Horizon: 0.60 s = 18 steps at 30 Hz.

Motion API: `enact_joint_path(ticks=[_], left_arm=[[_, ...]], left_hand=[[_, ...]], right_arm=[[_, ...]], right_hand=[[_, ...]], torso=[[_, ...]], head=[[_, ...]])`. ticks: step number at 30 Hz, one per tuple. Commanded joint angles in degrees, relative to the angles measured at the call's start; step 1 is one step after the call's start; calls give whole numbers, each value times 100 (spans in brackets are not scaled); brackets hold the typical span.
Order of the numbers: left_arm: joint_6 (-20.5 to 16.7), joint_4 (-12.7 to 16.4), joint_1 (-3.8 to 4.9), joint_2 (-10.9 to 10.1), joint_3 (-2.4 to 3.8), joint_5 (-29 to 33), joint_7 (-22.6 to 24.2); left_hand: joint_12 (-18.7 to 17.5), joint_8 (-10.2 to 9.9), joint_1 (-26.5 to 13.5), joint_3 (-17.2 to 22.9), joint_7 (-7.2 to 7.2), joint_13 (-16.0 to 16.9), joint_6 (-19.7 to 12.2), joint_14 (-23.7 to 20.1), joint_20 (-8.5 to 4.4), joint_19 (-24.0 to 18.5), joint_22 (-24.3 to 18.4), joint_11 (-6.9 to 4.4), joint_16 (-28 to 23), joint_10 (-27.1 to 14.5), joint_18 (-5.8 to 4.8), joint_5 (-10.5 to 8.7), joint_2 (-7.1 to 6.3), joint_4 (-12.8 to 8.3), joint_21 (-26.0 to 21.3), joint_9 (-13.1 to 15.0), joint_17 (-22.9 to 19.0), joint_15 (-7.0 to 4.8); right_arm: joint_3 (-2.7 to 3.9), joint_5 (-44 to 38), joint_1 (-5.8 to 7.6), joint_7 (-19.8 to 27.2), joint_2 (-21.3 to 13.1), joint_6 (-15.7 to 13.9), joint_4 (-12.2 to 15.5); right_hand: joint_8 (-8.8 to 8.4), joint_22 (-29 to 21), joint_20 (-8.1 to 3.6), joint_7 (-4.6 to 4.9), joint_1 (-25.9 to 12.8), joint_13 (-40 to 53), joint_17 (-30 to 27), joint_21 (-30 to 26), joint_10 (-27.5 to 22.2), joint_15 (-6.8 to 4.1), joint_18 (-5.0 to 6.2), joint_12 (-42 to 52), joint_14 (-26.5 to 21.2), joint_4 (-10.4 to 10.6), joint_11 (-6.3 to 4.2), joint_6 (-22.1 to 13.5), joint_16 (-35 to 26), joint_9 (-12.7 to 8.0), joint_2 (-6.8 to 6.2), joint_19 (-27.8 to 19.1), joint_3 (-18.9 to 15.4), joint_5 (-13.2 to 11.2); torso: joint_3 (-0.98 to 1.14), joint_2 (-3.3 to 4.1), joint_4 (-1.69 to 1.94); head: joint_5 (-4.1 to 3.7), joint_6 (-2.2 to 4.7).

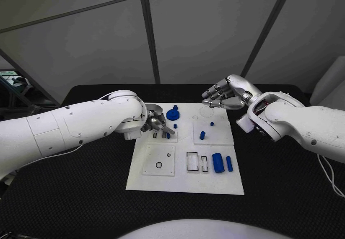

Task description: Assemble the parts on the task board

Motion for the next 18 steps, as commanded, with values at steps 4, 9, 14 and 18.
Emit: enact_joint_path(ticks=[4,9,14,18], left_arm=[[178,-27,11,23,0,-54,-52],[171,-41,11,38,-1,-61,-53],[155,-47,11,53,-1,-63,-52],[141,-59,11,59,-1,-63,-51]], left_hand=[[-17,36,11,-15,-2,3,-29,207,-17,21,10,-22,-35,-16,-146,-20,9,-10,32,30,6,-31],[-21,47,4,-23,-4,0,-30,208,-18,22,14,-23,-36,-18,-146,-19,22,-2,34,49,9,-31],[-25,75,72,9,-11,1,-50,210,-19,23,26,-29,-39,-18,-147,-6,110,-24,38,106,14,-35],[-39,94,198,87,-20,-8,-85,211,-24,21,35,-37,-43,-25,-147,2,215,-84,38,167,20,-42]], right_arm=[[4,-14,10,11,15,44,-4],[4,-14,10,10,20,45,-7],[4,-14,10,9,27,52,-9],[4,-14,10,8,33,61,-15]], right_hand=[[-33,-9,24,31,-34,-13,-11,-46,-8,34,14,-29,2,-36,31,-1,-44,-4,10,14,-8,23],[-35,-14,25,32,-32,-17,-13,-53,-11,35,14,-32,0,-38,32,-5,-50,-5,11,13,-6,25],[-35,-14,25,32,-32,-17,-13,-53,-11,35,14,-32,0,-38,32,-5,-50,-5,11,13,-6,25],[-35,-14,25,32,-32,-17,-13,-53,-11,35,14,-32,0,-38,32,-5,-50,-5,11,13,-6,25]], torso=[[4,0,0],[3,1,1],[6,4,-2],[5,3,-2]], head=[[5,3],[-5,2],[-10,-2],[-13,-8]])
